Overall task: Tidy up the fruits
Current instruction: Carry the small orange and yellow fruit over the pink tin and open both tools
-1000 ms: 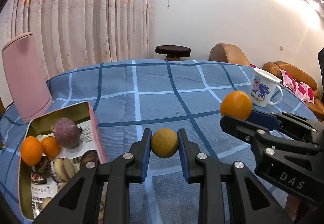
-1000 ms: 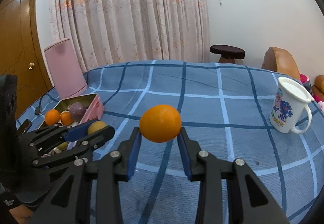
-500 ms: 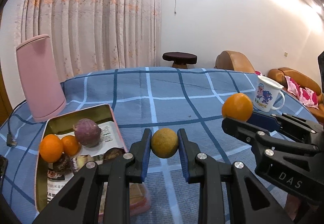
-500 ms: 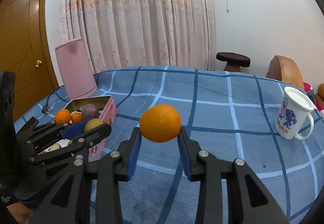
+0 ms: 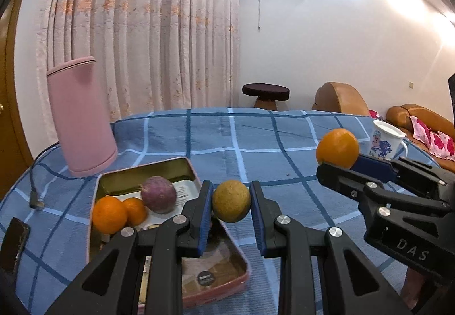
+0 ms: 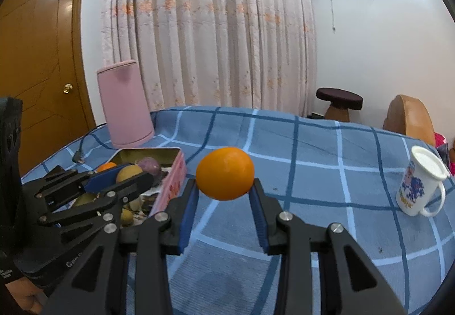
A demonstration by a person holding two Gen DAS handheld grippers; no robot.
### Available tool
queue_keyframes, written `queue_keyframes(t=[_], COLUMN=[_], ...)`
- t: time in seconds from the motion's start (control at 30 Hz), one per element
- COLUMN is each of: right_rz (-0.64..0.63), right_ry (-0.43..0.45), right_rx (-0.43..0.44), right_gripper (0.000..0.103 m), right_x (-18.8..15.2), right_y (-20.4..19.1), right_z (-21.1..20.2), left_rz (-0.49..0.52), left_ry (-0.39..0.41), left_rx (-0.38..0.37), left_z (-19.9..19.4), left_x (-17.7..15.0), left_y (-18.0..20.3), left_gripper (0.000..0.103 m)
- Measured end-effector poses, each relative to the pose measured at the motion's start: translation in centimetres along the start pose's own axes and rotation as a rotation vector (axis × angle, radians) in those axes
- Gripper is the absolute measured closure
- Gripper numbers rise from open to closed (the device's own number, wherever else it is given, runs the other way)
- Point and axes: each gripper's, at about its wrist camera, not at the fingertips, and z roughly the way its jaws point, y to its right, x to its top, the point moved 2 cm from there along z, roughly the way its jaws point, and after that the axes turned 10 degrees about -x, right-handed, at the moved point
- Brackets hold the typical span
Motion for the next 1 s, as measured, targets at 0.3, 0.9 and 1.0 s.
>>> queue_keyframes(t=[0.3, 0.9, 1.0], right_rz=[-0.048, -0.115, -0.127], right_ry=[0.025, -0.03, -0.05], right_rx=[0.036, 0.131, 0.135], right_gripper=[0.064, 0.064, 0.064], right_x=[1.8, 1.9, 1.4], right_y=[-2.4, -8.5, -9.1], right_z=[0.3, 4.0, 4.7], left_rz=[-0.039, -0.108, -0.115], left_ry=[0.004, -0.021, -0.031], left_rx=[0.053, 0.13, 0.131], left_z=[-0.9, -1.8, -1.6], left_x=[0.0, -0.9, -1.2], left_y=[-2.8, -8.2, -8.7], left_gripper=[0.075, 0.075, 0.075])
